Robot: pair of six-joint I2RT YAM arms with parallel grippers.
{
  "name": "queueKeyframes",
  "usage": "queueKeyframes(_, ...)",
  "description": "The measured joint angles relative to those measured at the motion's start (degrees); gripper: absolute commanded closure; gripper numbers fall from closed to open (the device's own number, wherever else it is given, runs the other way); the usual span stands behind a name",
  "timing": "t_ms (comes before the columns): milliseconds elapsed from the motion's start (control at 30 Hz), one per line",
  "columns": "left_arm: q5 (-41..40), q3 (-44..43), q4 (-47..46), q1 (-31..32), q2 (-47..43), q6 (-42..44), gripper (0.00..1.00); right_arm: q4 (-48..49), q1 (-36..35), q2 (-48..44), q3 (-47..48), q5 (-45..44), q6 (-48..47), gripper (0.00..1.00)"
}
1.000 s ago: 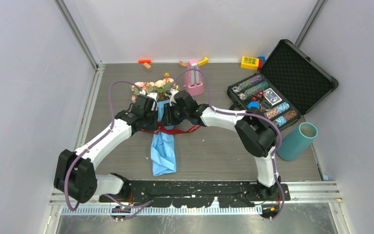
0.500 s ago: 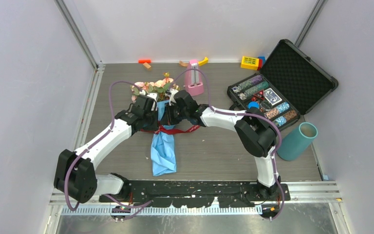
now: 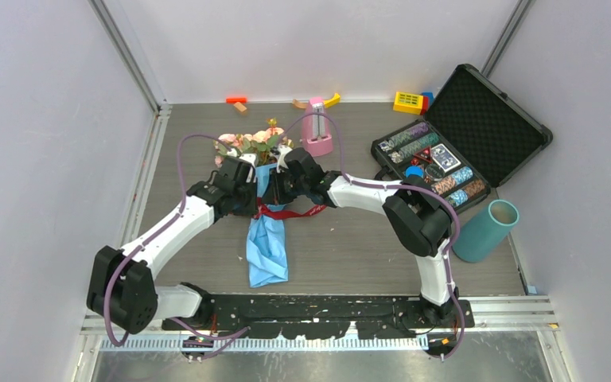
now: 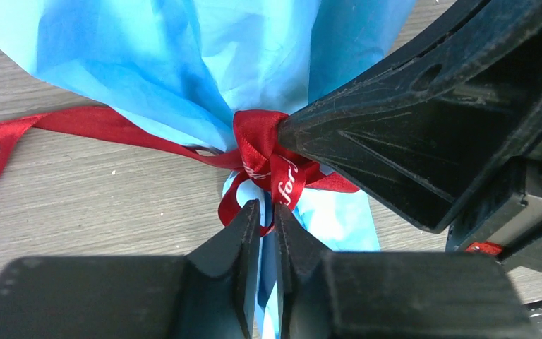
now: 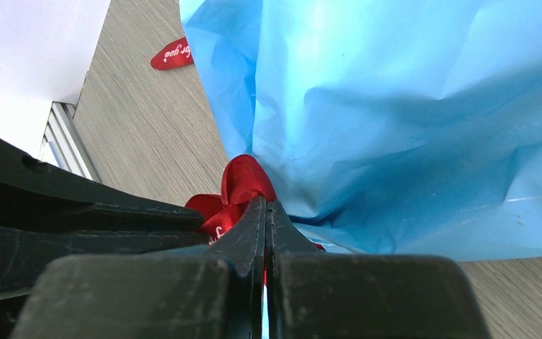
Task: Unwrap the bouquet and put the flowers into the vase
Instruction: Untie the ribbon from the wrapping paper.
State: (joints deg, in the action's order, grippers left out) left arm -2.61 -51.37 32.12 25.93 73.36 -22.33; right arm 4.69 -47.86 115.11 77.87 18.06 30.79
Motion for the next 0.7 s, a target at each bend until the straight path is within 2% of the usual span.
queueKeyframes(100,-0.2,0.1,0.3,0.0,-0.4,-0.1,1.00,0.1,0.0,0.0,-0.2,-0.5,0.0,1.00)
queueKeyframes(500,-2.8,0.8,2.2,-0.2,-2.9,-1.2,1.00,3.5,0.0,-8.9,-10.1,-11.1,0.7,1.00)
queueKeyframes(700,-2.7,2.3,2.5,-3.2,-2.9,-3.5,1.00,4.6,0.0,-10.5,-12.4,-14.8,1.4,1.00)
